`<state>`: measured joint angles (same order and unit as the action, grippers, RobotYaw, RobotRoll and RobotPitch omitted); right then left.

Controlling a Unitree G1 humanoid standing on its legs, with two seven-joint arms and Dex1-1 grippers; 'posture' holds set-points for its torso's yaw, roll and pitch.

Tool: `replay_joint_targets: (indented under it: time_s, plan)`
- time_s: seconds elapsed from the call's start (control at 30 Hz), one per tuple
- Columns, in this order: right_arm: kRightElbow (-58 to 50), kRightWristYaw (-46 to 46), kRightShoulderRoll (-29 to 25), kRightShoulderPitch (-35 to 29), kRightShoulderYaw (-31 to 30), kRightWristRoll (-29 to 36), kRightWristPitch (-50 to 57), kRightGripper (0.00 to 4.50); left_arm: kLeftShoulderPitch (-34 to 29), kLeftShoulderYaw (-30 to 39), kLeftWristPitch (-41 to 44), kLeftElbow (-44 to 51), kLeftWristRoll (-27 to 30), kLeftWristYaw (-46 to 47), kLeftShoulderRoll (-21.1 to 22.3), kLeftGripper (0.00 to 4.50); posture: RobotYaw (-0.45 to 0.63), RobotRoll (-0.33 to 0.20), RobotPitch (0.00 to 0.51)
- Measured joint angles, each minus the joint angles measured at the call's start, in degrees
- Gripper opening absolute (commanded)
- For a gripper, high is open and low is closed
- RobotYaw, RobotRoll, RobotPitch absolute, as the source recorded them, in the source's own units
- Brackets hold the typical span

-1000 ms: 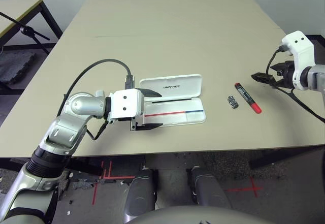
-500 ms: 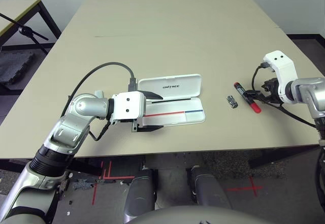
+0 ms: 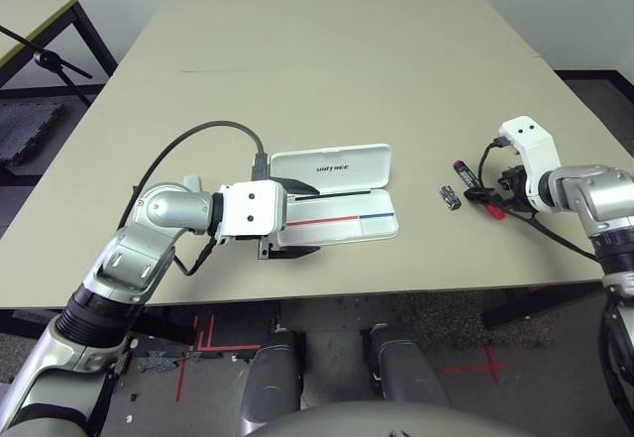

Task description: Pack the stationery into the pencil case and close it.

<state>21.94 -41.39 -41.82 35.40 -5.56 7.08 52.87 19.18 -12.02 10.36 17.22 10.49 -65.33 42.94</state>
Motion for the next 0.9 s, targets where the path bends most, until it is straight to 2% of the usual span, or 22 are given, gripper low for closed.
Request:
replay_joint_targets:
  time_s: [0.2,0.23,0.63,0.9]
  plan:
    - [3.6,-0.6,-1.4,0.9,-1.0,-2.0,-4.1,0.7,0.0,0.0,0.1,0.0,0.0,0.3,0.0,4.5,0.03,0.0,0.109]
    - [3.9,-1.0,-2.2,0.9,-1.3,-2.6,-5.3,0.51,0.0,0.0,0.1,0.0,-0.1,0.3,0.0,4.5,0.03,0.0,0.109]
    - [7.0,-6.2,-6.0,3.9,-1.6,-5.3,-15.3,0.51,0.1,-0.4,0.1,-0.1,-0.5,0.4,0.0,4.5,0.02,0.0,0.109]
    - [-4.6,-23.5,-14.6,1.0,-0.8,-2.5,-28.5,0.51,0.3,-0.4,0.1,-0.2,-0.7,0.4,0.2,4.5,0.02,0.0,0.112]
